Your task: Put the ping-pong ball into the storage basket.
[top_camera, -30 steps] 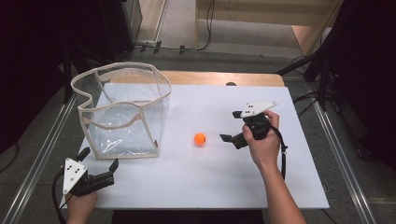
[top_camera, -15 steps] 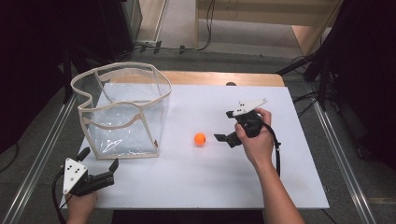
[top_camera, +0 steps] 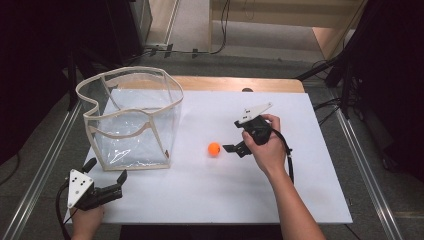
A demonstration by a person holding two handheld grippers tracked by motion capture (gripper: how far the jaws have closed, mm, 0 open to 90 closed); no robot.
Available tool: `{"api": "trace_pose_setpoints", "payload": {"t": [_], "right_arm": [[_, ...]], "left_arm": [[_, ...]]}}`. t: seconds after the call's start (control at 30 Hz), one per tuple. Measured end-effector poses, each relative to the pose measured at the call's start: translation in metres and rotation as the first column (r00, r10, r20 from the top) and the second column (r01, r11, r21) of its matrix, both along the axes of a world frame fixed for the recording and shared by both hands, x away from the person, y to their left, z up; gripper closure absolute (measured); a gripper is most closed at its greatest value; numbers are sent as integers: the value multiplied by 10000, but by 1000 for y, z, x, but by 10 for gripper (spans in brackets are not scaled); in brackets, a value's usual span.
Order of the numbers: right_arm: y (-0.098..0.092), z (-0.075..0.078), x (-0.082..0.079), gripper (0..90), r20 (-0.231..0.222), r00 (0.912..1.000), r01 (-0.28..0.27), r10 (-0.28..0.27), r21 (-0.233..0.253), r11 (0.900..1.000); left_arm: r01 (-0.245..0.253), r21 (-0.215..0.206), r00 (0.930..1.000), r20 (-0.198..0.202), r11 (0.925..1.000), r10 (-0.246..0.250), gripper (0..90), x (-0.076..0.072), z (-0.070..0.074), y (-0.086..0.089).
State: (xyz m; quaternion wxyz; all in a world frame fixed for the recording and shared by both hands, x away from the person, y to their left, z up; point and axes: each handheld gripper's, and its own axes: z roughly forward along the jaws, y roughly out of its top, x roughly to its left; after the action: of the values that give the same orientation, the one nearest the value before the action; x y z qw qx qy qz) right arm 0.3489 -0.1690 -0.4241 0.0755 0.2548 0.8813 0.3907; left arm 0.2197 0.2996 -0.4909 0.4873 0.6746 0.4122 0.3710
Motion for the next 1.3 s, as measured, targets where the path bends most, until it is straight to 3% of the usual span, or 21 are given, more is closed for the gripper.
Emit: {"api": "trace_pose_setpoints", "payload": {"t": [0.17, 0.27, 0.33, 0.37, 0.6, 0.8, 1.03, 1.3], "right_arm": [[8, -2, 5, 7, -230, 9996, -150, 146, -188, 9997], [15, -3, 7, 8, -137, 9998, -120, 112, -585, 9982], [17, -4, 8, 37, -97, 9999, -85, 79, -732, 9973], [21, -5, 9, 129, -196, 9997, -186, 167, -987, 9949], [30, -13, 16, 129, -637, 9973, -425, 354, -1127, 9927], [41, -23, 19, 129, -820, 9960, -518, 359, -2008, 9783], [48, -28, 26, 202, -1146, 9922, -740, 494, -2213, 9724], [60, -38, 30, 276, -1471, 9874, -962, 578, -2687, 9584]], "left_arm": [[13, -14, 10000, 10, 10000, -13, 0, 0, 0, 0], [34, -54, 10000, 12, 10000, -34, 0, 0, 0, 1], [27, -27, 10000, 1, 10000, -27, 0, 0, 0, 1], [32, -27, 10000, 0, 10000, -32, 0, 0, 0, 1], [38, -28, 10000, -4, 10000, -38, 0, 0, 0, 1], [35, -27, 10000, -1, 10000, -35, 0, 0, 0, 1], [43, -30, 10000, -8, 10000, -43, 0, 0, 0, 1], [37, -16, 10000, 4, 10000, -37, 0, 0, 0, 0]]}}
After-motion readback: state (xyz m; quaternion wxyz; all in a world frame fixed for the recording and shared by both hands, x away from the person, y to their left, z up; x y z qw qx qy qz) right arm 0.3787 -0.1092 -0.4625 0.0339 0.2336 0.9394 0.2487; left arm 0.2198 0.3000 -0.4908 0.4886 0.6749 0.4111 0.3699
